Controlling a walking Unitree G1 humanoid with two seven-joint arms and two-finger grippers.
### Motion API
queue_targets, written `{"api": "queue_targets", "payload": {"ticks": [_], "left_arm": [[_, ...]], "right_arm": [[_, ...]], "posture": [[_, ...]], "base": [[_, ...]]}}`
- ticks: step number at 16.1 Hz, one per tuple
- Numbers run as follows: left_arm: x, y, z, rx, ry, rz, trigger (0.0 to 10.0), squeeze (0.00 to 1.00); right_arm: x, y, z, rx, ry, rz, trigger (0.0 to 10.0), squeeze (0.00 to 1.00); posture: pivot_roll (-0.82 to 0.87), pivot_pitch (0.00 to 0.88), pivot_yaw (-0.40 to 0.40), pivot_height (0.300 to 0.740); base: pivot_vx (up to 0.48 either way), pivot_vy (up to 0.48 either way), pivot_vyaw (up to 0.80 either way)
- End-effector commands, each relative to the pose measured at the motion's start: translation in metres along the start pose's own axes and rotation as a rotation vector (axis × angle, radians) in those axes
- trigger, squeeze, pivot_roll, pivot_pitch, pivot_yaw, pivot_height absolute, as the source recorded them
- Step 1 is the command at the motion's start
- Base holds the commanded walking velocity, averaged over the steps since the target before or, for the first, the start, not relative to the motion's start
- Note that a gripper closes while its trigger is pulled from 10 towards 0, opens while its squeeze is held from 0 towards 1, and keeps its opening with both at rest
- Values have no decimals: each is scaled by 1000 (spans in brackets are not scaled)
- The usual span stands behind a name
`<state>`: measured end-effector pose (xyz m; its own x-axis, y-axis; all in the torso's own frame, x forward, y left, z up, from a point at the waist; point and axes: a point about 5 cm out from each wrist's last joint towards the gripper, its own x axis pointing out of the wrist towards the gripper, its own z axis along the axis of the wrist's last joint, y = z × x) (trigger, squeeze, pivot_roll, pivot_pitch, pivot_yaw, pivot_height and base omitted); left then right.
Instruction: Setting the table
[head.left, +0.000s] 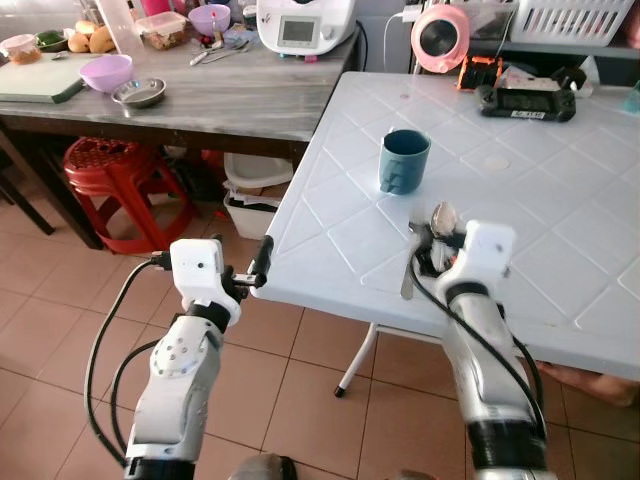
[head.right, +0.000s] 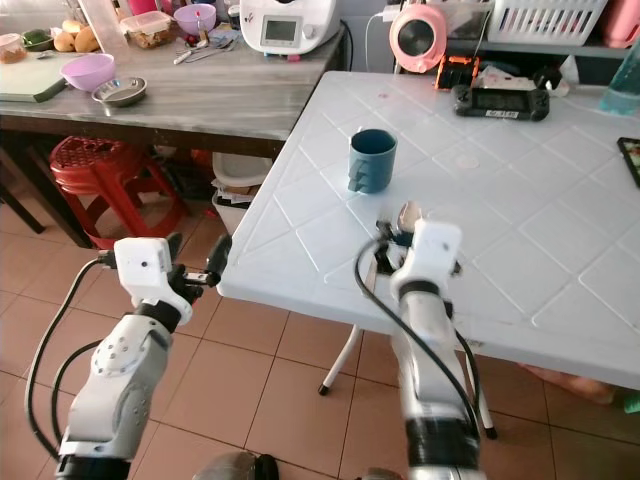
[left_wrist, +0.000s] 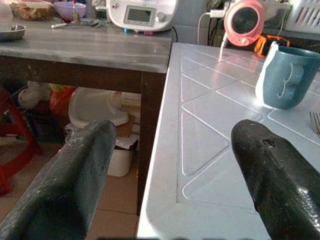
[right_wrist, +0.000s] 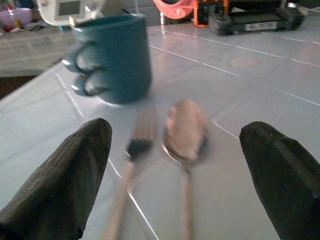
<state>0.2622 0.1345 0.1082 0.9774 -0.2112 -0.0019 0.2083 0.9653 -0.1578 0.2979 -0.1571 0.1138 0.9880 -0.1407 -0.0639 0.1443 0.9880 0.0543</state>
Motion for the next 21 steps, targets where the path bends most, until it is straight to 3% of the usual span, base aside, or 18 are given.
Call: {"api": "queue_targets", "payload": {"ticks": [1,6,9,17,18,19,20,21], "left_arm": [[-2,2,3,14,0,-3,10000,0],[-9,2,3,24,30,-17,10000,0],[-15,3,3,28,54,-16,10000,0],[-28,2,3,26,97,-12,10000,0],[-29,2,3,25,101,-11,10000,0],[-30,2,2,23,107,-10,10000,0],[-30,1,2,22,109,-11,10000,0],[-30,0,2,19,113,-12,10000,0]], "right_arm": [[1,7,1,1,12,10,10000,0],[10,17,6,15,78,22,10000,0],[16,26,5,5,138,88,10000,0],[26,36,7,-3,188,183,9961,0],[26,35,7,-6,188,183,8667,0],[27,35,7,-6,194,186,2471,0],[27,35,6,-3,202,188,0,0],[26,34,1,-2,248,172,0,0]], "posture": [[21,46,84,740],[40,85,84,740],[50,118,83,740],[68,170,83,740],[65,172,81,740],[63,174,80,740],[63,175,79,740],[60,174,77,740]], "base": [[0,0,0],[0,0,0],[0,0,0],[0,0,0],[0,0,0],[0,0,0],[0,0,0],[0,0,0]]}}
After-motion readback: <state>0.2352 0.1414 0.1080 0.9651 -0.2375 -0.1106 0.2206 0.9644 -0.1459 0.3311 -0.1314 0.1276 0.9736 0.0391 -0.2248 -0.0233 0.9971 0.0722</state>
